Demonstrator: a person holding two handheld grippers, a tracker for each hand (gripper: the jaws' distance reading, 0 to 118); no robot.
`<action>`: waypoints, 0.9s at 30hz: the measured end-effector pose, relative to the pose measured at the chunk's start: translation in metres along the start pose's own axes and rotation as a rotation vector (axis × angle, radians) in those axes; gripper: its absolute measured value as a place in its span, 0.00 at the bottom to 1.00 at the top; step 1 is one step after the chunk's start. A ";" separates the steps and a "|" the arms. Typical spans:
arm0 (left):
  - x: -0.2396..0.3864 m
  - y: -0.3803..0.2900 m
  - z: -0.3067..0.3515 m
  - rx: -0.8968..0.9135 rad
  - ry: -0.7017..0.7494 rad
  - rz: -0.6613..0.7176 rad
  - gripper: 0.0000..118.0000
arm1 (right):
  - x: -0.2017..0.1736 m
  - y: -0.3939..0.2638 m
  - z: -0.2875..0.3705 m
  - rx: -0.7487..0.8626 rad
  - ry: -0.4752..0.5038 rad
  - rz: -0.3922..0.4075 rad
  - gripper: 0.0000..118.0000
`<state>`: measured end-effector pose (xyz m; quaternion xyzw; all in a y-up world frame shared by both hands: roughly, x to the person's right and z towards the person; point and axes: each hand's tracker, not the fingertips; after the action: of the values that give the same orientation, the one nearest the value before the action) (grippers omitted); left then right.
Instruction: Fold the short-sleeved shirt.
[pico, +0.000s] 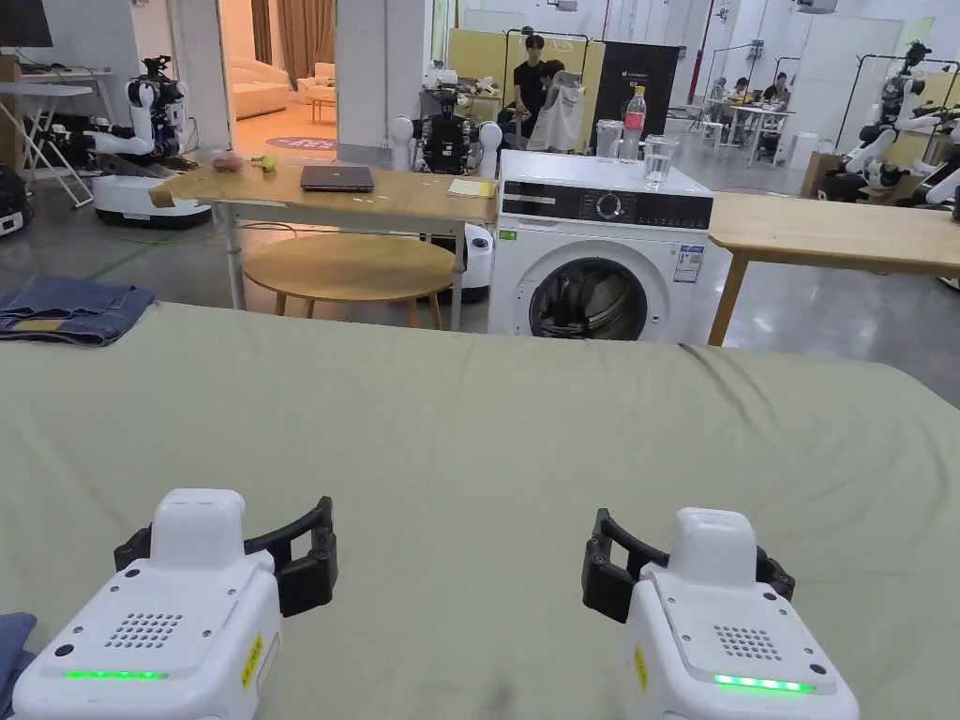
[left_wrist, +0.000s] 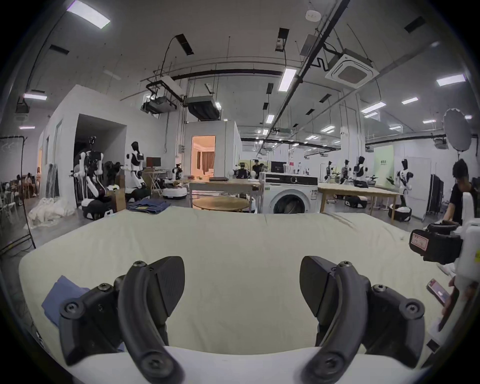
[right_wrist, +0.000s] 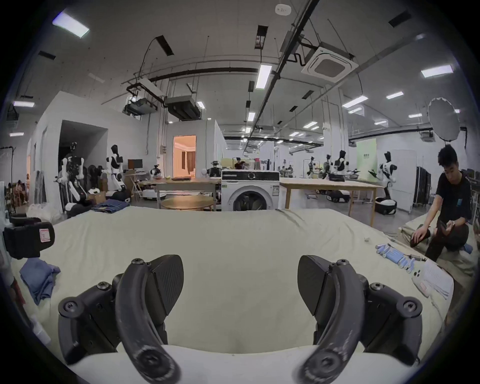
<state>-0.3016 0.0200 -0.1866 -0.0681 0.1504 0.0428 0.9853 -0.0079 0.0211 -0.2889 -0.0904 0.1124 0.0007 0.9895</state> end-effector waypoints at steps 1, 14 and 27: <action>-0.001 0.000 0.001 0.002 0.000 0.001 0.78 | 0.000 0.001 -0.001 -0.006 0.000 -0.004 0.78; 0.004 0.004 0.004 0.040 0.032 -0.078 0.78 | -0.003 0.005 -0.004 -0.041 -0.067 -0.058 0.78; -0.002 0.007 0.009 0.141 0.116 -0.008 0.78 | 0.002 0.009 -0.005 -0.060 -0.005 -0.129 0.78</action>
<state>-0.3021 0.0280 -0.1785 -0.0015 0.2096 0.0243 0.9775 -0.0075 0.0292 -0.2960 -0.1271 0.1040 -0.0595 0.9846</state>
